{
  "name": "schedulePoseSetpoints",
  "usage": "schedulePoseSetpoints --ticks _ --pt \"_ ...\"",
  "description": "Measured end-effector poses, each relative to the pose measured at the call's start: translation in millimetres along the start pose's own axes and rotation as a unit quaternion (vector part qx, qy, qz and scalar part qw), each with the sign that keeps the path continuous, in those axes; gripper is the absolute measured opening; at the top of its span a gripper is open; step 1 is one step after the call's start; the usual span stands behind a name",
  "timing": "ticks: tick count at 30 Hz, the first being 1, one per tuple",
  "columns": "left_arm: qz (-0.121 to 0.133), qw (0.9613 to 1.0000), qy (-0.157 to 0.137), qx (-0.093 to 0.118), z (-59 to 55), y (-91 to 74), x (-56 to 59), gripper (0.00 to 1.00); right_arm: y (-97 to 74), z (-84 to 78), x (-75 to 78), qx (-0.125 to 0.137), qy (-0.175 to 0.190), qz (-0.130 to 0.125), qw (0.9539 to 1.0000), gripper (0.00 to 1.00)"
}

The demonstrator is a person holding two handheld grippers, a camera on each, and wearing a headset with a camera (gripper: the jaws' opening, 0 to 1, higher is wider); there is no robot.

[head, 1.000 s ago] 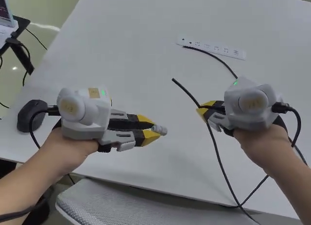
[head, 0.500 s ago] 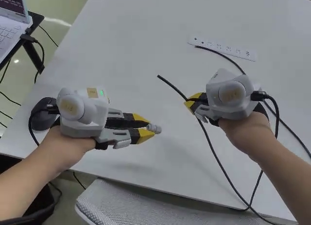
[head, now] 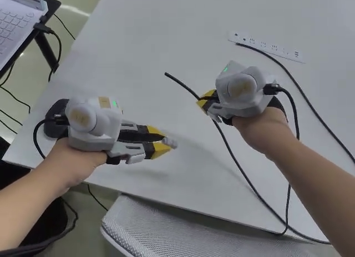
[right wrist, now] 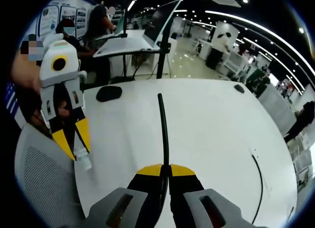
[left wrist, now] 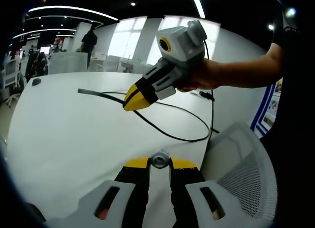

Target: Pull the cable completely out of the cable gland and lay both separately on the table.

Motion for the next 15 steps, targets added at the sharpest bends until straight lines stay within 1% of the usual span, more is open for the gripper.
schedulePoseSetpoints --ticks 2,4,5,6,10,15 --pt "0.005 0.9999 -0.008 0.007 -1.2 -1.8 -3.0 0.15 8.7 1.2 -1.0 -0.006 -0.005 0.009 0.9999 0.00" --pt "0.009 0.9999 -0.005 0.007 -3.9 -2.2 -5.3 0.15 15.9 1.7 -1.9 -0.006 -0.016 0.016 0.9997 0.00" --pt "0.012 0.9999 -0.005 0.005 -5.7 -2.4 -7.2 0.15 21.6 0.7 -2.7 -0.010 -0.021 0.022 0.9995 0.00" --pt "0.017 0.9998 -0.010 0.006 -8.8 -3.0 -10.7 0.15 25.2 -0.2 -3.1 -0.014 -0.022 0.025 0.9993 0.00" --pt "0.025 0.9995 -0.014 0.008 -17.8 -4.5 -18.0 0.15 41.7 -2.9 -5.9 -0.028 -0.035 0.040 0.9982 0.00" --pt "0.028 0.9994 -0.018 0.002 -30.2 -4.7 -24.0 0.15 58.4 -2.2 -12.1 -0.034 -0.049 0.057 0.9966 0.00"
Point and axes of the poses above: the centre of the closed fingertips' face, and the gripper's own axes: y roughly forward along the fingers, x roughly to its right, z roughly out of its top, the point moved 8 cm from there along -y, roughly backward along the fingers, and after that the axes turned 6 degrees about x, right-handed, at the moved point
